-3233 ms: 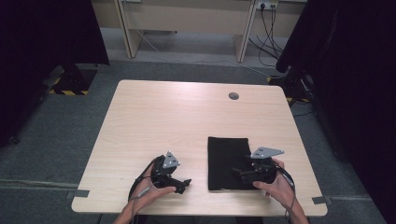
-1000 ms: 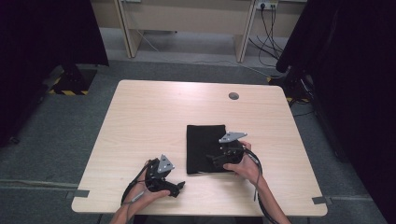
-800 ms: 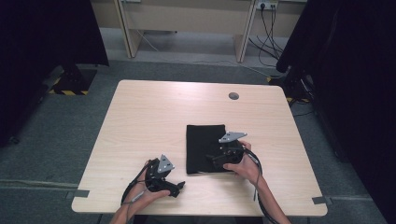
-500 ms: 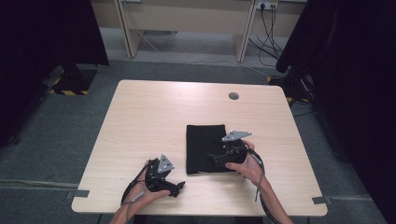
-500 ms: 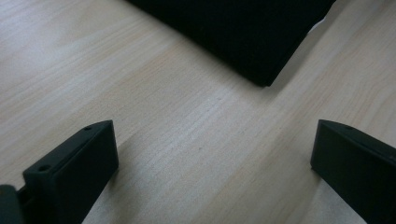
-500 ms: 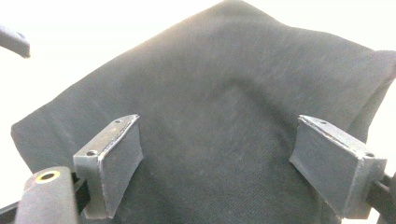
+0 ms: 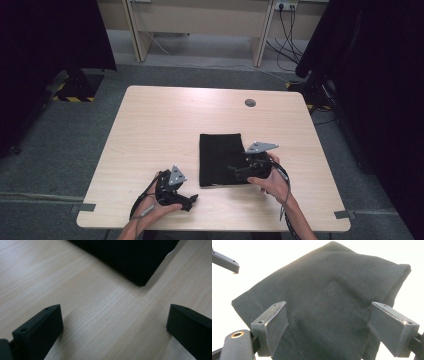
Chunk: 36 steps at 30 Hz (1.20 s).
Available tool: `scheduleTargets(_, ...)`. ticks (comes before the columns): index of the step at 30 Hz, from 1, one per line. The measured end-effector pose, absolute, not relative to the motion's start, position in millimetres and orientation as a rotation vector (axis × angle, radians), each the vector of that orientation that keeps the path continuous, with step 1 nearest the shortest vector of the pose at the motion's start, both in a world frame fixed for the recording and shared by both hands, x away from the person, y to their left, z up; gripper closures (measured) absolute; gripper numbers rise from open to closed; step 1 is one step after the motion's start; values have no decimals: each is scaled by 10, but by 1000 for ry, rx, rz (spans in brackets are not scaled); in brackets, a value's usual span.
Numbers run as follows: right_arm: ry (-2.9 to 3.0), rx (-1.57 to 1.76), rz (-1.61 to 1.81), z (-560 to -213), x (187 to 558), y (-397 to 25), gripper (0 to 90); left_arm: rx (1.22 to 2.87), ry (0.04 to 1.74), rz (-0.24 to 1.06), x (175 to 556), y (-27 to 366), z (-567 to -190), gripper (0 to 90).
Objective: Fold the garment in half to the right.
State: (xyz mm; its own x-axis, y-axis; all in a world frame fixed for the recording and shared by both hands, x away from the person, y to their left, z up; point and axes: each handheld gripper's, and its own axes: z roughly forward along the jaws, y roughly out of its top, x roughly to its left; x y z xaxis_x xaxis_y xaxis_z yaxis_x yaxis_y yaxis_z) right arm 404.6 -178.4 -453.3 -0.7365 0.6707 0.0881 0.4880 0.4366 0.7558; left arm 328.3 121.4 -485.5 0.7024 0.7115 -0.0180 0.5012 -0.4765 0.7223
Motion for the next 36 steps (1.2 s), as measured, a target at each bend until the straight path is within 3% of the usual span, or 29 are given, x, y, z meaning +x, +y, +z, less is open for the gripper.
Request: scheduleTargets(36, 2422, 1088, 1186, -4568, 3792, -2192, 166, 2178, 920, 370, 3284, 1214, -4855, 0)
